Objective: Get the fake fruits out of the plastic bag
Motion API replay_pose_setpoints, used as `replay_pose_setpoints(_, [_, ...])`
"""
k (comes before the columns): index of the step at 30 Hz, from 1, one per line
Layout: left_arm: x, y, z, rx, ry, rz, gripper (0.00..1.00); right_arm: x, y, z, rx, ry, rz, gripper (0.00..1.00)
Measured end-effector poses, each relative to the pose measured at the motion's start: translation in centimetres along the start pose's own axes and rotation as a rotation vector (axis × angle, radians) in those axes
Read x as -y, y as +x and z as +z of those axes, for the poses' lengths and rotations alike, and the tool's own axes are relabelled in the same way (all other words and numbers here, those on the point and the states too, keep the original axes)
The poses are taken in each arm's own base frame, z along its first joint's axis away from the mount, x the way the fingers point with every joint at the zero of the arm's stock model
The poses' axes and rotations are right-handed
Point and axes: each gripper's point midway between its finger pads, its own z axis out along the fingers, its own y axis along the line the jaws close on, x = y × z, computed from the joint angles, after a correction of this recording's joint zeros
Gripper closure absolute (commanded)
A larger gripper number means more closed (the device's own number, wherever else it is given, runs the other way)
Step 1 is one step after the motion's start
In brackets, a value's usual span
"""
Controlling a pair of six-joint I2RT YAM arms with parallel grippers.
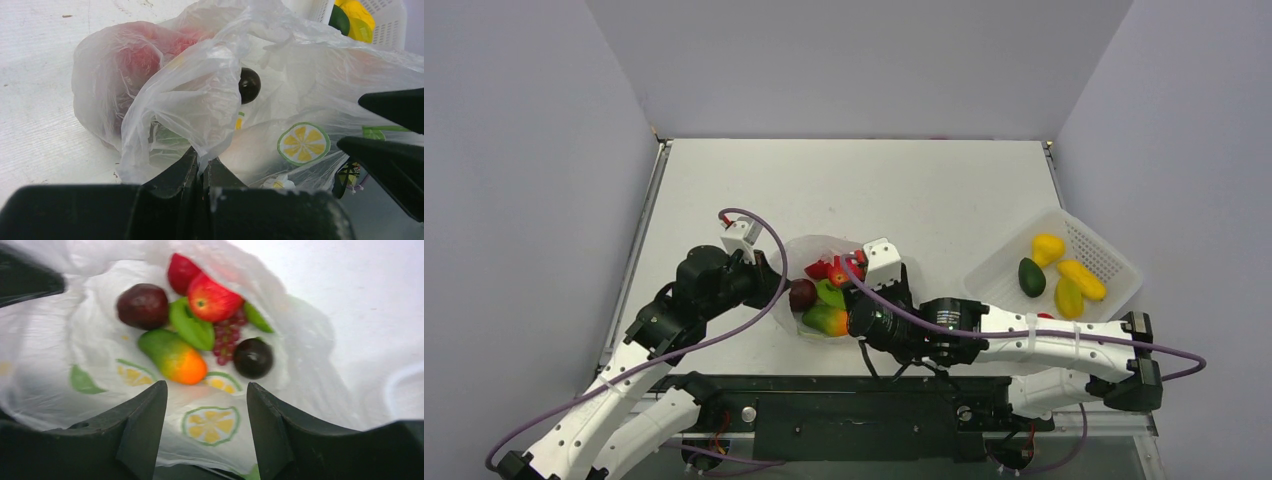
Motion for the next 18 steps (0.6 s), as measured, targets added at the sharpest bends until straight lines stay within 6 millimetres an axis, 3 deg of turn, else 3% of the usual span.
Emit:
replay_pose_setpoints(4, [0.0, 0.0, 0.0, -0.001, 0.0, 0.0, 1.0, 2.9, -0.9, -0.1, 0.039, 0.156, -0.073, 0.36])
replay_pose_setpoints(18, [-0.2, 0.2, 0.0, -0.006, -0.009, 0.004, 1.0, 8.2, -0.9, -0.4, 0.115, 0.46, -0.262, 0.21])
